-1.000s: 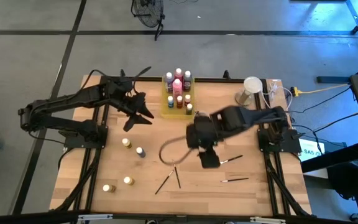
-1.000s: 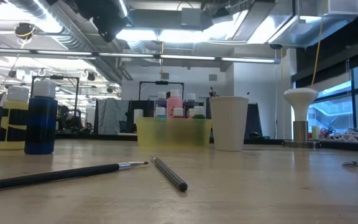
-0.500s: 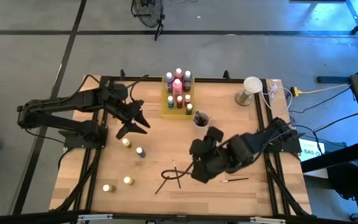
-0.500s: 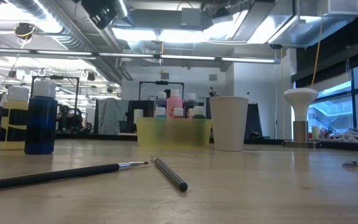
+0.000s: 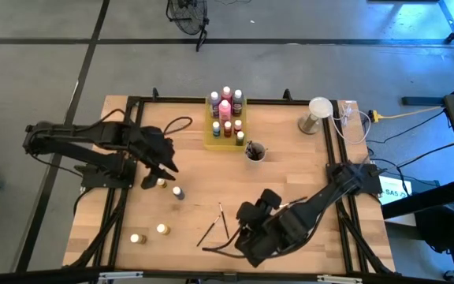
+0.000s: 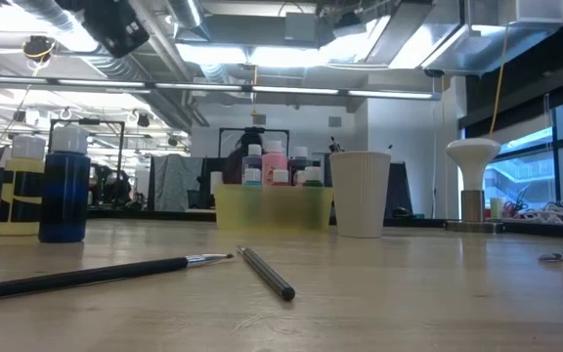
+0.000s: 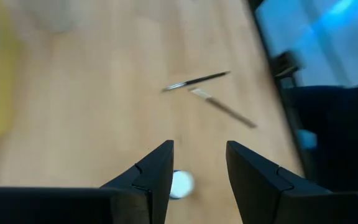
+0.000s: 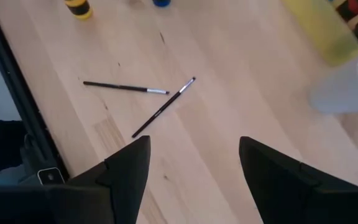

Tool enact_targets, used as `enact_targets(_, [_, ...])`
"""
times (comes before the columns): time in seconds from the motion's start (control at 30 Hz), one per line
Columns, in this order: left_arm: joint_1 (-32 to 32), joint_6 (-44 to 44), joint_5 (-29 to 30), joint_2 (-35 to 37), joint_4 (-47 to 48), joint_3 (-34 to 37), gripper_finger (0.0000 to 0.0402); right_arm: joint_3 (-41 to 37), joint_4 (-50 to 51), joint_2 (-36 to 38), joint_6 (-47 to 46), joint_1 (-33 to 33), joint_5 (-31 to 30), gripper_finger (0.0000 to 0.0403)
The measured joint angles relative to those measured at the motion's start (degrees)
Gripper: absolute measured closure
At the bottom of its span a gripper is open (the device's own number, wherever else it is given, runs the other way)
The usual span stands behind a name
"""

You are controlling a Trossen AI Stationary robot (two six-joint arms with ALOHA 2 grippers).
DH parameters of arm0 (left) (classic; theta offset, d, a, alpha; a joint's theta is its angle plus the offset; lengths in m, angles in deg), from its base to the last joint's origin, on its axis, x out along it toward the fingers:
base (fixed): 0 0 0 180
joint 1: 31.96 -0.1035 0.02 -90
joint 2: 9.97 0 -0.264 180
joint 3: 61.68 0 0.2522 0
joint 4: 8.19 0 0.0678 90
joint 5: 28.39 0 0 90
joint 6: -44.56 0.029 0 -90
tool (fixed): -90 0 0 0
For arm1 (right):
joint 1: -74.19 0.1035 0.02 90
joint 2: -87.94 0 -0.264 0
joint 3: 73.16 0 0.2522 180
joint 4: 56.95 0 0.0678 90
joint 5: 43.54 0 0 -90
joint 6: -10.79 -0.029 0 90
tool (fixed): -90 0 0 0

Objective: Pick & Place Paint Supplies
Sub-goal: Put the small dark blue paint bottle into the yellow bin

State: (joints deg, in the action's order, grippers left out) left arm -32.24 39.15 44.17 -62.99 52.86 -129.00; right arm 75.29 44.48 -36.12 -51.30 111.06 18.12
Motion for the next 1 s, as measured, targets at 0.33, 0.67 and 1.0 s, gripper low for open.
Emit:
enact_targets(0.33, [10.7,-0.8,12.3,-0.3,-1.3,0.0,0.0258,0.0,-1.7,-4.1,-3.0,0.3,-0.6,0.0153])
enact_targets(0.67, [16.5,-1.9,16.4,-0.7,-1.1,0.0,0.0243,0.0,-9.5,-4.4,-3.0,0.4,-0.7,0.0153])
enact_targets(1.0, [20.6,-1.6,16.5,-0.7,-5.0,0.1,0.0232,0.0,-15.2,-4.4,3.4,0.4,-1.5,0.0153])
